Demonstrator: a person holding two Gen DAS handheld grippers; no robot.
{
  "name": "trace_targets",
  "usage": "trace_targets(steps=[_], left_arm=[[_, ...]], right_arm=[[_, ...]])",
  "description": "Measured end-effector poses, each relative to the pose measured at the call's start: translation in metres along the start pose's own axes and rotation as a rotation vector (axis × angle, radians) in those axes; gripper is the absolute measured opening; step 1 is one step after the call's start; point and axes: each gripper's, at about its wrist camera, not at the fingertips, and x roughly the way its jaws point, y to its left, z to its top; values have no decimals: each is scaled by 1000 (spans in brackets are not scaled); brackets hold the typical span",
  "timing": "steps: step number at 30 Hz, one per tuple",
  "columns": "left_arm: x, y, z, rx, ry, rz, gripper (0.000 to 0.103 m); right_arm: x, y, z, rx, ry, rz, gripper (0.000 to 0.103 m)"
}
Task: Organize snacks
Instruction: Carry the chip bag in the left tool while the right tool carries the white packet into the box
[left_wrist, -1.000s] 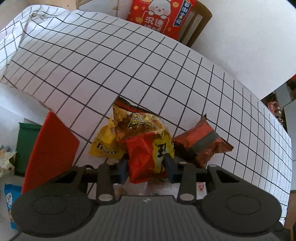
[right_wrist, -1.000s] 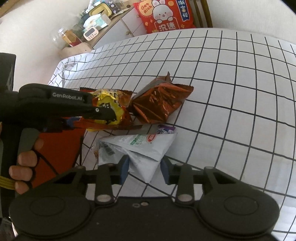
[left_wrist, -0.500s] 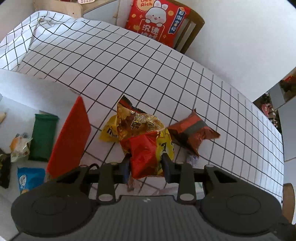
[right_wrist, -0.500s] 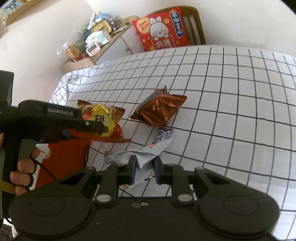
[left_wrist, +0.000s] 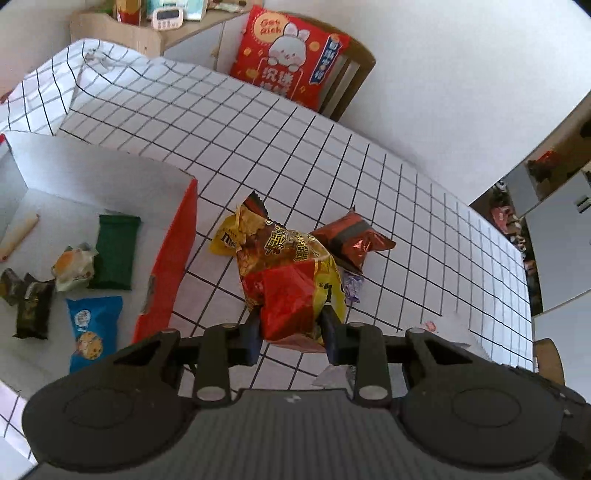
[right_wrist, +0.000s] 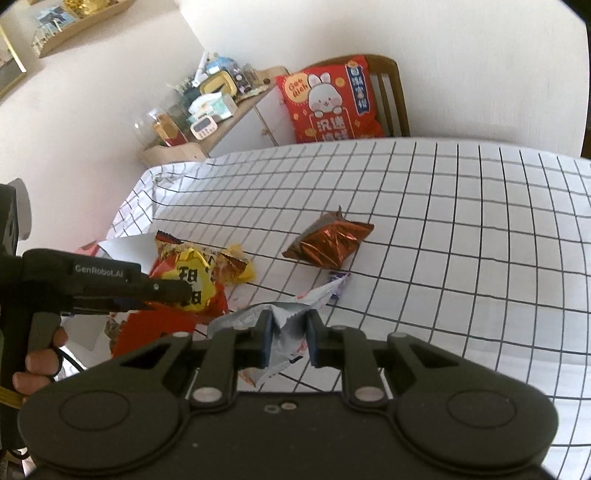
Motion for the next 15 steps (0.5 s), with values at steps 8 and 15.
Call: trace_targets(steps=[8, 15], left_arm=[[-42, 16, -7, 15, -37, -28, 31], [-72, 47, -5, 17, -88, 0, 31]], right_arm=[[-22, 25, -1, -15, -50, 5, 16], [-27, 58, 2, -40, -77, 38, 16]])
